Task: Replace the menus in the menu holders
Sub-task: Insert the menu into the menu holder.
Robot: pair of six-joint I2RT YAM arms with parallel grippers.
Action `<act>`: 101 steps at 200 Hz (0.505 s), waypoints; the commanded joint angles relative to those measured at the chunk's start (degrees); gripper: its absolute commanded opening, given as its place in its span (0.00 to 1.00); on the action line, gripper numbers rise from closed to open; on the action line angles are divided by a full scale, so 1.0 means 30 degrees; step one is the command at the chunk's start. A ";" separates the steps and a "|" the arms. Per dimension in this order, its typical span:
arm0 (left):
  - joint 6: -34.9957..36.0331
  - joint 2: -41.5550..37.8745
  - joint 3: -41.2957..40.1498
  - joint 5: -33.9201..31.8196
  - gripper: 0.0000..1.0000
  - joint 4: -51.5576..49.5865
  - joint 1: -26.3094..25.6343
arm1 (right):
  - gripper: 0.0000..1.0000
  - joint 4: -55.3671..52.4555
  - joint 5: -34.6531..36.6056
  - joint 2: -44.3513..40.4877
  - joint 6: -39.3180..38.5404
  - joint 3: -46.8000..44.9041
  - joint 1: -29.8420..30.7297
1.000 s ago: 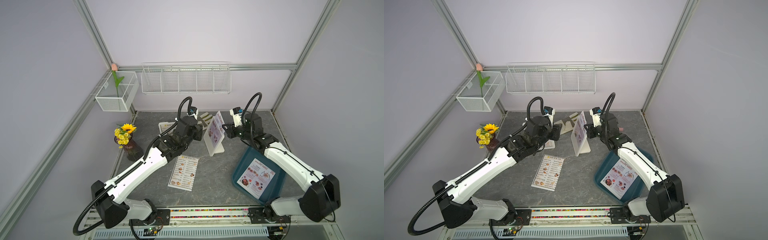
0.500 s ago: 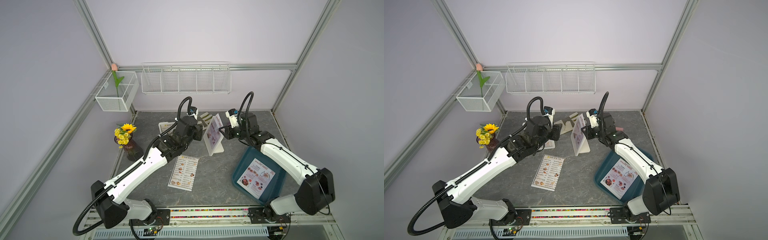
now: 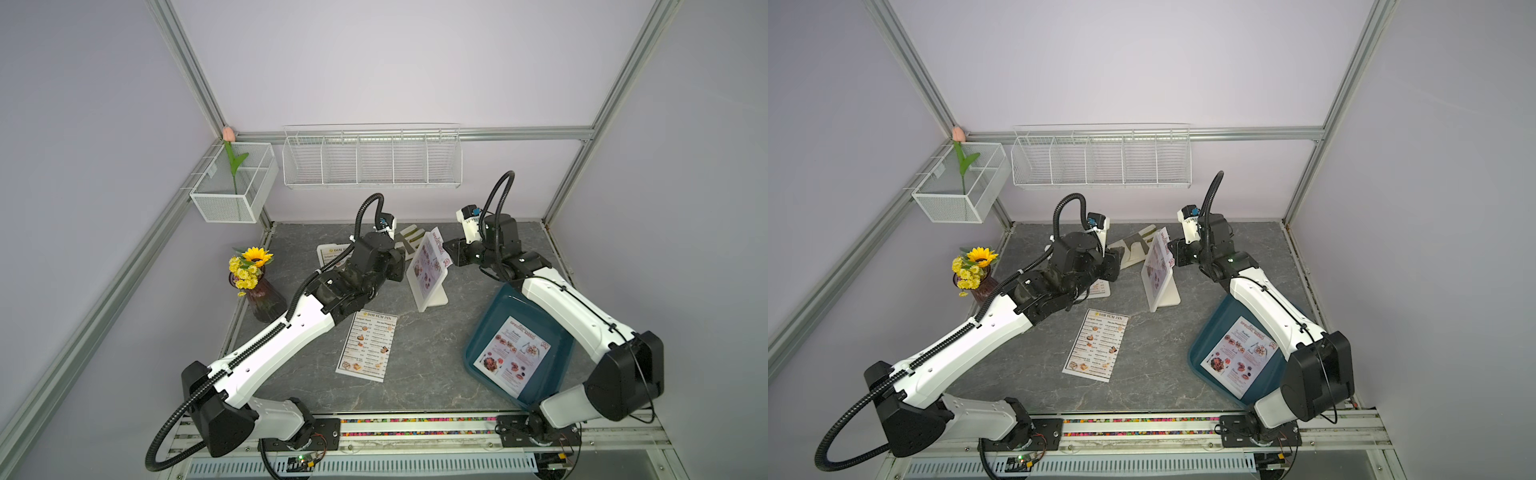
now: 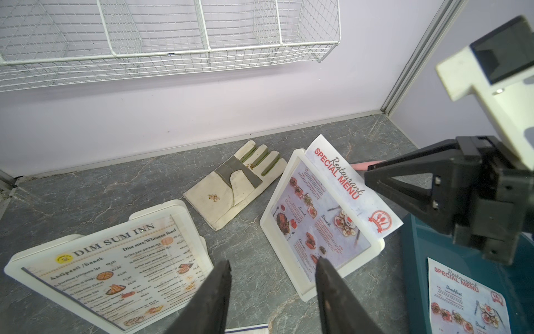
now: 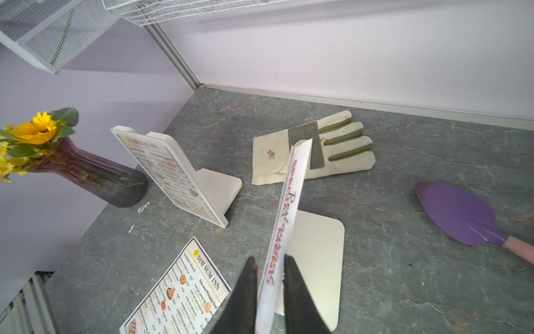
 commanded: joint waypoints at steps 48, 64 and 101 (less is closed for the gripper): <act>0.0003 -0.0224 0.0076 -0.0216 0.50 -0.0105 -0.0037 | 0.09 0.0906 -0.1209 0.1014 0.0672 0.0597 -0.0262; 0.0049 -0.0235 0.0047 -0.0259 0.50 -0.0087 -0.0037 | 0.09 0.1026 -0.1716 0.1064 0.0847 0.0605 -0.0247; 0.0037 -0.0246 -0.0043 -0.0290 0.50 -0.0034 -0.0037 | 0.08 0.0470 -0.2207 0.1424 0.0819 0.0914 -0.0265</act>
